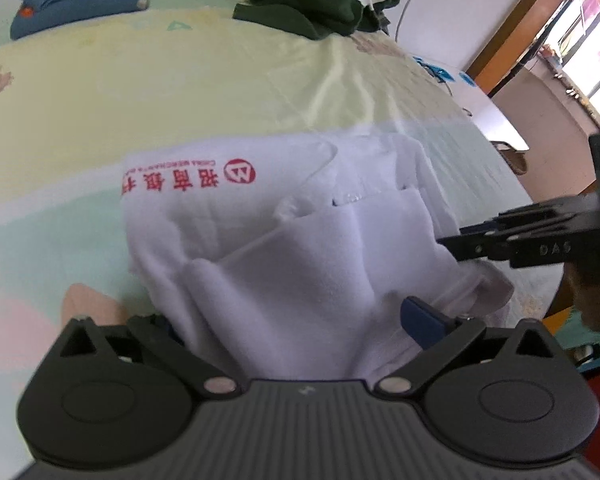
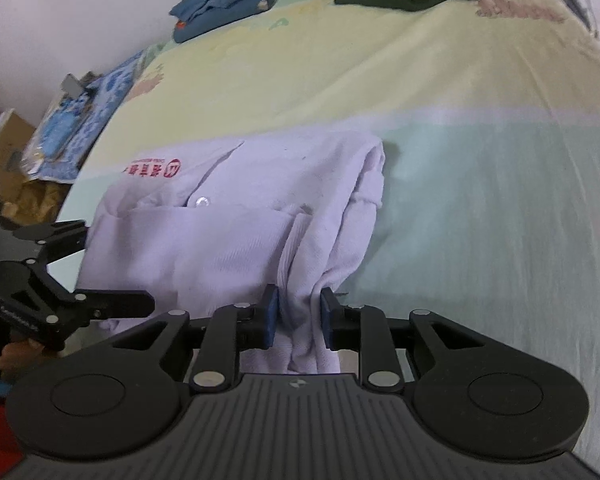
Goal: Fold clothes
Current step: 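Close the right gripper on the folded white shirt while the left gripper grasps it too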
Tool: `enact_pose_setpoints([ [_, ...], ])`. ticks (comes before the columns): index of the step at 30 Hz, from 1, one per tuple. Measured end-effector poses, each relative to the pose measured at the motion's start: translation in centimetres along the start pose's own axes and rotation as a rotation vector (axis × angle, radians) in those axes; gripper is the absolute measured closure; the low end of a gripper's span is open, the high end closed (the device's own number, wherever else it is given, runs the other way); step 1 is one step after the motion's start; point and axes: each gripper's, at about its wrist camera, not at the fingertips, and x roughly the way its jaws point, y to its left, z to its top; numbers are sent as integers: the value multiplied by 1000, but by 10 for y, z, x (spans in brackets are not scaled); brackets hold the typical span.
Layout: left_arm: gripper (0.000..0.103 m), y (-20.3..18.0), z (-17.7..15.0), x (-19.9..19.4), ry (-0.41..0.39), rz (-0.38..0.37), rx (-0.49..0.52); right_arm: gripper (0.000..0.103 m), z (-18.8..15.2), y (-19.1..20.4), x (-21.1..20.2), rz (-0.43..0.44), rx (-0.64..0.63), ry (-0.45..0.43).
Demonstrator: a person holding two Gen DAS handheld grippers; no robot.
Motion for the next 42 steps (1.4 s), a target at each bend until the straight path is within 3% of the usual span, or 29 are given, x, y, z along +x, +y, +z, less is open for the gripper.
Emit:
enact_pose_setpoints([
  [4,1,8,2,-2,-8,-35,-47,77,-3,-15,-1,51,53,-29],
  [8,5,1,-1,-1,-41,-4,-39,82,-4,-17,1,84,70,-55],
  [12,19,-9,-8,-3,-62,65,1,86,-6,-15,-1,80,50,-64],
  [18,42,3,-7,-10,-72,59,-88,88,-3,-16,-4,93,51,-62],
  [21,47,5,-7,-12,-78,50,-126,88,-3,-17,-6,104,50,-64],
  [23,47,5,-9,-12,-79,40,-137,88,-2,-17,-7,113,51,-67],
  [27,16,17,-12,-14,-71,-53,-225,88,-2,-22,-5,108,40,-49],
  [35,14,41,-16,-20,-88,-150,-329,87,1,-38,-4,166,25,-3],
  [38,24,45,-20,-23,-99,-145,-339,88,3,-40,-4,180,5,8],
  [40,47,44,-23,-23,-108,-134,-338,87,3,-40,-4,185,-11,9],
  [42,52,44,-25,-22,-117,-122,-336,87,3,-41,-4,193,-16,10],
])
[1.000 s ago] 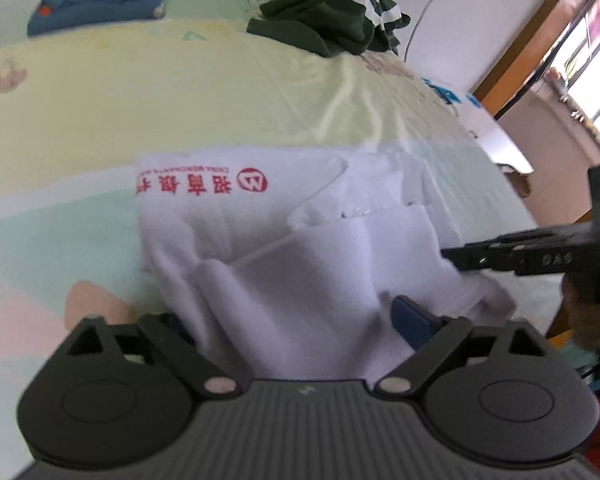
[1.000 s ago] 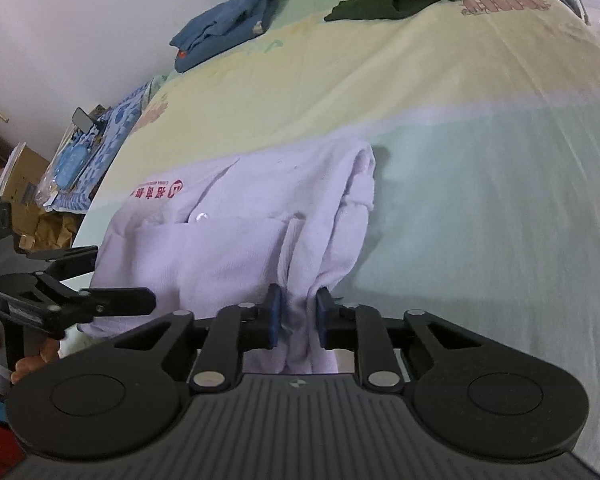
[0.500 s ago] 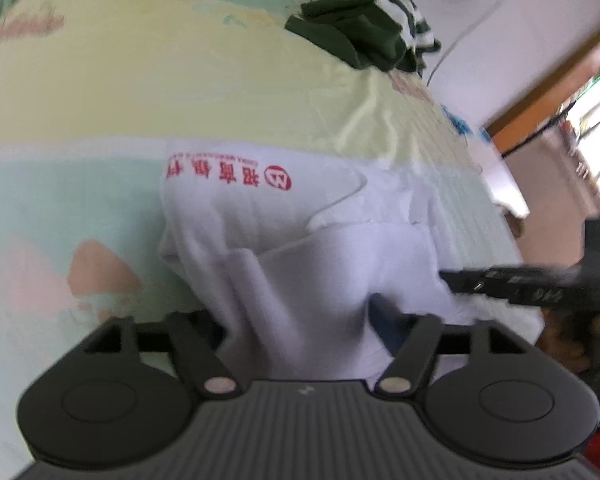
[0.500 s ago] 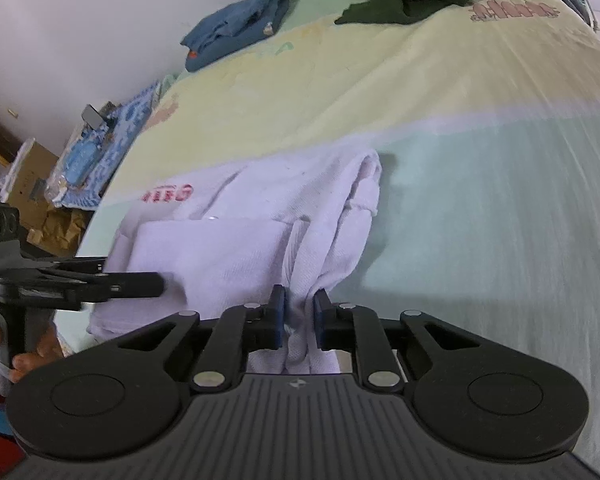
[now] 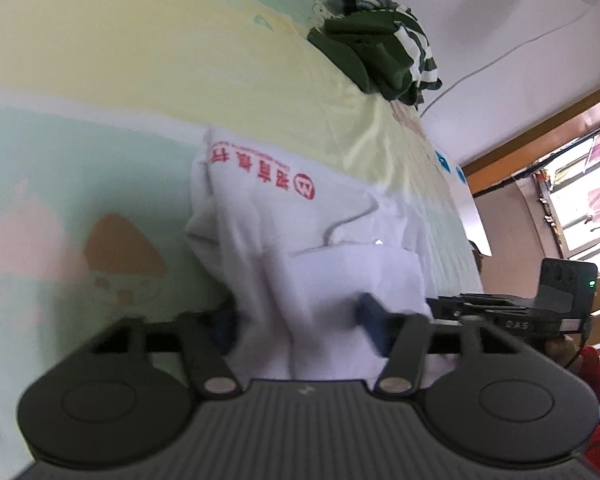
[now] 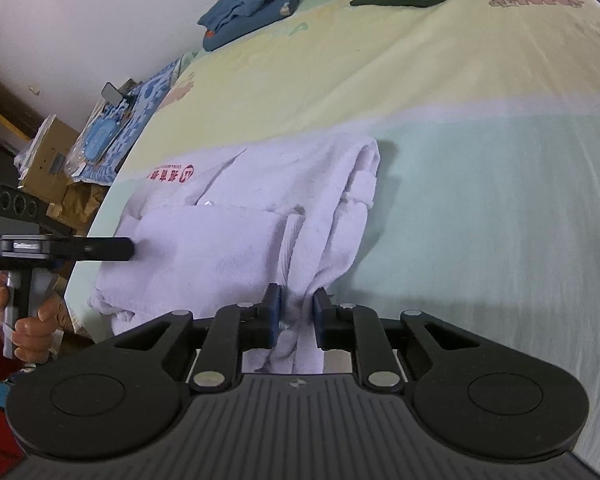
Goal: Fold clothes
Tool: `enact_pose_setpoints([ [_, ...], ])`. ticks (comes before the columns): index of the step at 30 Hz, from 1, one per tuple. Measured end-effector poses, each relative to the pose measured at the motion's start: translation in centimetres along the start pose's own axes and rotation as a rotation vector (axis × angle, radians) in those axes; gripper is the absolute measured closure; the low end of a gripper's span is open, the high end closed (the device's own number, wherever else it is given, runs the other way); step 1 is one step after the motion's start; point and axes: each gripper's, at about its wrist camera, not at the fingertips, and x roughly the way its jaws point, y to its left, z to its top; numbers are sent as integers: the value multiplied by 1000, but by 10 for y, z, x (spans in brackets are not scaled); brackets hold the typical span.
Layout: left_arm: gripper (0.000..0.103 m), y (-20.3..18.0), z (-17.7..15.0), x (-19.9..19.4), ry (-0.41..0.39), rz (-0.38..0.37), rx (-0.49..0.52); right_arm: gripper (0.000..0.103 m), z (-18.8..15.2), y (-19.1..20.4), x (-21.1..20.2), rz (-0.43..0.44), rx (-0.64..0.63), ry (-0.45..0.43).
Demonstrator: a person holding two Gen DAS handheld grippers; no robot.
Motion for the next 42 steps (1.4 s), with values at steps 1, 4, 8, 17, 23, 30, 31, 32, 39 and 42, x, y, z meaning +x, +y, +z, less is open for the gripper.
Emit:
enact_pose_setpoints([
  [1,56,0,-1,0,-5,5,2,87,1,-1,0,4,-2,3],
  [4,59,3,-4,1,-16,6,-23,85,2,-6,0,25,20,8],
  [8,64,2,-7,2,-27,20,-38,84,3,-10,1,54,61,3],
  [17,79,-18,-4,0,-39,74,14,88,3,-6,-2,31,116,-4],
  [23,83,-37,7,-11,-65,74,66,89,13,-6,-11,65,109,-17],
  [30,84,-55,30,-22,-103,82,93,89,38,1,-28,127,77,-69],
  [31,84,-58,35,-24,-111,84,103,89,43,3,-31,137,69,-78],
  [32,84,-61,41,-28,-119,86,113,89,49,5,-34,147,61,-86],
  [39,84,-67,88,-49,-169,97,185,89,96,27,-37,176,16,-140],
  [42,90,-60,115,-61,-187,82,205,90,117,37,-37,183,-1,-162],
])
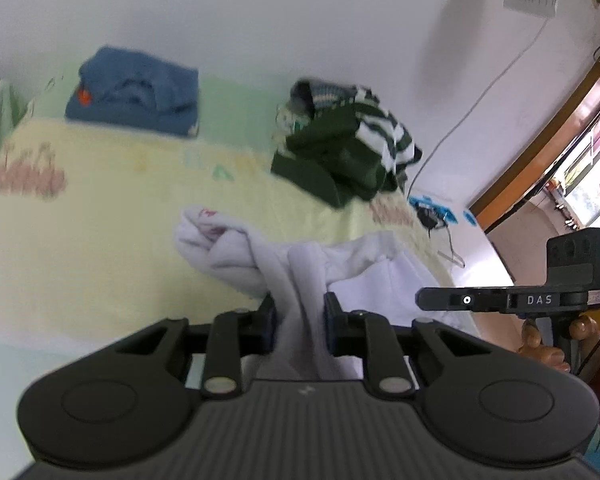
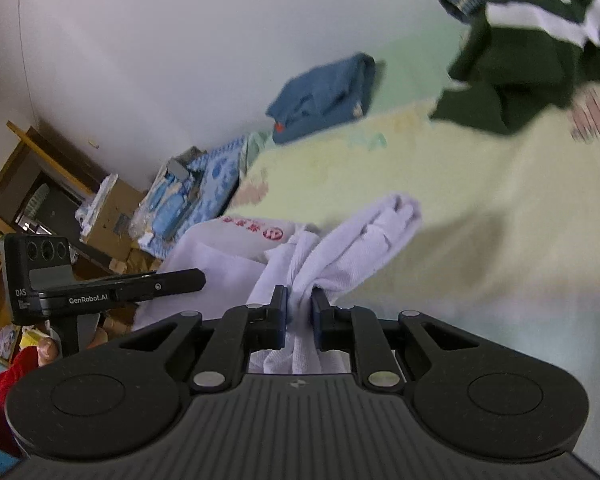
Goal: Fold clothes
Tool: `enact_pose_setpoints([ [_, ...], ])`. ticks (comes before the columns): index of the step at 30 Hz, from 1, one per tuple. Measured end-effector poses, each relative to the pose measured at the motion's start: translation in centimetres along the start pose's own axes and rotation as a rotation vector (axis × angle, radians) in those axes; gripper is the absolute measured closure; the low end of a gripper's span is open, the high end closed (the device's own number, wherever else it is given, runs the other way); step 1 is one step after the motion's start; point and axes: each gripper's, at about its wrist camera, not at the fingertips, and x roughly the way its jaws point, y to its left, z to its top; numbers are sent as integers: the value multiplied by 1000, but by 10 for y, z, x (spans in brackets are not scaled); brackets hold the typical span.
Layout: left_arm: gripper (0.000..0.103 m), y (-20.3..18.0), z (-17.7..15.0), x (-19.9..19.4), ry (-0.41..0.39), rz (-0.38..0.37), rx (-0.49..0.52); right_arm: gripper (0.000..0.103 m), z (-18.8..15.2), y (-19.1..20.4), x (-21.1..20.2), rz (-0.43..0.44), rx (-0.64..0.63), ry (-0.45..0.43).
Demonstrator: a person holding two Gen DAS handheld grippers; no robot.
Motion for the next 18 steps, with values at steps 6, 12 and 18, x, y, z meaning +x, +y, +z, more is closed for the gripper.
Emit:
enact_pose_setpoints([
  [6,101,35,67,-10,-37,-49,51,92,53,29,24,-28,-19,-84],
  [12,98,75,84,9,54,-68,105,97,60,29,51,-199,-33,-93],
  [18,98,130,38,57,210,-78,-68,96,6,-8,61,-442,-33,-33],
])
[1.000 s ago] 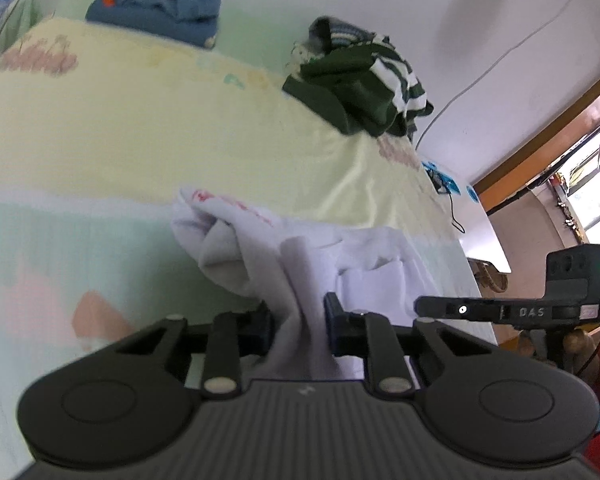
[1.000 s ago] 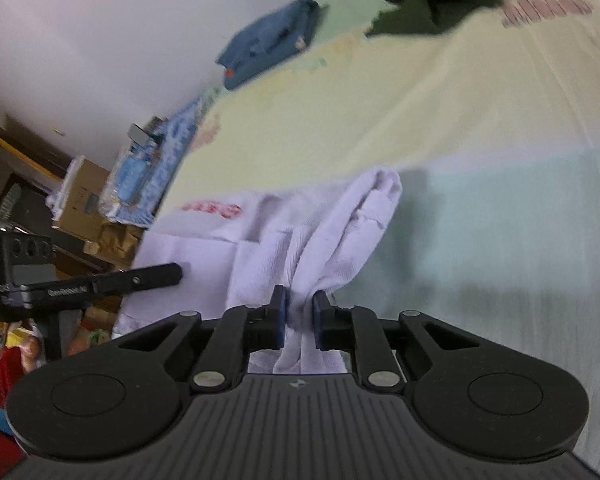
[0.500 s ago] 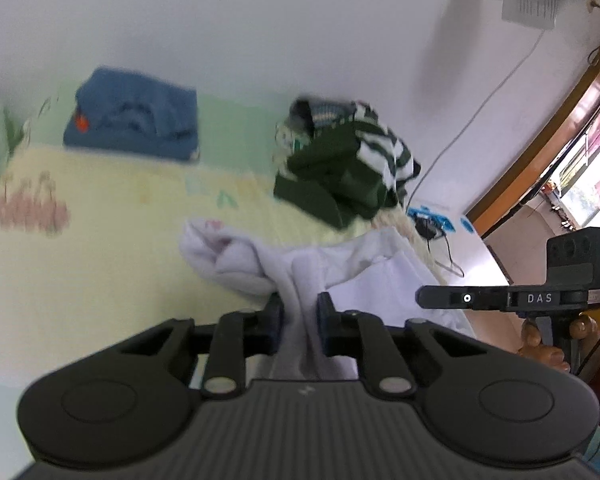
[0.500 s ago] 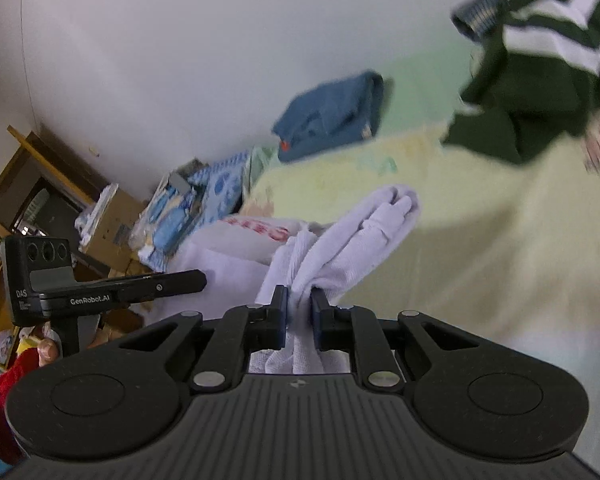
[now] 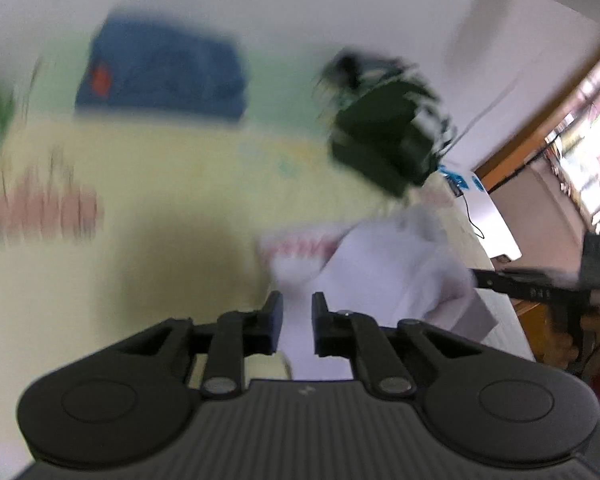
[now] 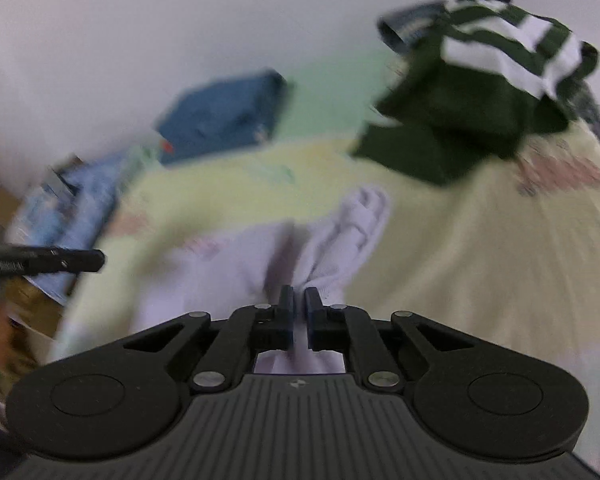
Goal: Fold clothes
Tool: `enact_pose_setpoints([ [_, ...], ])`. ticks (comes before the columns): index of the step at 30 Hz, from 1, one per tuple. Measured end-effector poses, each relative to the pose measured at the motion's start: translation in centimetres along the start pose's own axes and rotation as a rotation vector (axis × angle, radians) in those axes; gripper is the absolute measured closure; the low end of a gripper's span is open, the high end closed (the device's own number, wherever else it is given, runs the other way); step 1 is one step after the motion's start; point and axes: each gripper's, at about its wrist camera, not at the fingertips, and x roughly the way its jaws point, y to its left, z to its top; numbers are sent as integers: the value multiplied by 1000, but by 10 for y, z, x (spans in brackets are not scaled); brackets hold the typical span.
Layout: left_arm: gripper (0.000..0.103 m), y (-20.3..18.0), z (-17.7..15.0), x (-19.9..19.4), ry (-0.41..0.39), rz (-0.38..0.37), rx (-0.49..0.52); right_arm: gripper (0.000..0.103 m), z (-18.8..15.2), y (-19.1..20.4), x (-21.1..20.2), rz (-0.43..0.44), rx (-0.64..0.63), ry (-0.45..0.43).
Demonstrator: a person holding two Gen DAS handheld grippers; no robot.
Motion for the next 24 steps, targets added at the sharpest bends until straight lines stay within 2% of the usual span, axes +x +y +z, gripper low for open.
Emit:
enact_pose_setpoints([
  [3,95,10,-16,16,19,-42,-92,86,-9,-23,-2,-18,77,-2],
  [5,75,5,-24,19,14,-31,-96,76,-9,-35,-4,-46,107,-14],
  [6,52,3,-28,20,11,-26,-98,72,-8,-38,-7,-45,114,-28],
  [7,37,0,-32,21,8,-20,-100,71,-6,-40,-11,-40,119,-44],
  [8,36,-2,-36,23,5,-15,-102,71,-4,-42,-14,-35,124,-61],
  [10,36,-7,-44,26,0,-5,-106,71,1,-35,-17,48,89,-74],
  [13,35,-14,-54,29,-10,19,-111,65,7,-14,-7,114,-27,-47],
  [16,32,-22,-58,31,-24,52,-98,64,8,2,5,143,-158,-35],
  [18,31,-32,-59,32,-44,80,-56,62,11,4,16,131,-217,-19],
  [20,44,-42,-57,33,-67,108,-7,63,15,-2,26,147,-212,11],
  [21,66,-46,-55,33,-74,115,15,79,18,-8,29,179,-188,35],
  [22,80,-50,-55,33,-75,111,34,95,21,-14,32,212,-164,60],
  [24,81,-59,-54,32,-73,94,72,96,22,-21,23,299,-167,61],
])
